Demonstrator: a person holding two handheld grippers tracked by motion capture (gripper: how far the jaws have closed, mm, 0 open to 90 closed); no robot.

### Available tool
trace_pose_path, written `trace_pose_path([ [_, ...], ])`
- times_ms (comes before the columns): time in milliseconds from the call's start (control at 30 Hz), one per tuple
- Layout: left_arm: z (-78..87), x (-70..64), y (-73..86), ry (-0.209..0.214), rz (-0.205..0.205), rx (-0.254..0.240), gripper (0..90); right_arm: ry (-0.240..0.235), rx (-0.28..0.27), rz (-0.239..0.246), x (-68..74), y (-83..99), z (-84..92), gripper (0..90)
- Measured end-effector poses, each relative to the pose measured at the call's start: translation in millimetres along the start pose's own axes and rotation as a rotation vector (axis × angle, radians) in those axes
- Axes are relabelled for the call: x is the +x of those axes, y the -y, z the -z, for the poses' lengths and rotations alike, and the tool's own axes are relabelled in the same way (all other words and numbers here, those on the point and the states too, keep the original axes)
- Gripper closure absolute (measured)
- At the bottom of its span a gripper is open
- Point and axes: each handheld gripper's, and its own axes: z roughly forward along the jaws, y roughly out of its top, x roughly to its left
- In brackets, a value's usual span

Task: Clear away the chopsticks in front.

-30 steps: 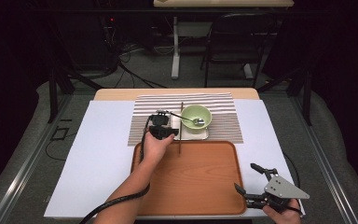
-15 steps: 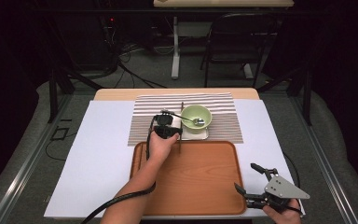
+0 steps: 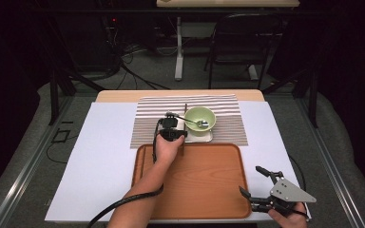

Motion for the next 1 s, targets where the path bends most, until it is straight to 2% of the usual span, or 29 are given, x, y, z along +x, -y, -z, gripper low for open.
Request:
trace_pose_path([
  [200,-2.2,1.8,1.1,0.021,0.048,-0.009,79.0,0.0,-0.001,0.001,-0.1,-0.1,0.3,15.3],
  [533,-1.8,5.2,2.0,0.052,0.187,-0.011,84.1,-0.002,-0.001,0.003,0.2,-0.3,0.5,15.3],
  [767,0.6,7.2,2.1,0.047,0.212,-0.017,84.8,-0.002,0.0,0.004,0.3,-0.4,0.6,15.3],
  [1000,11.8,13.1,0.9,0.056,0.249,-0.04,84.8,-0.001,-0.001,0.004,0.2,-0.4,0.7,15.3],
])
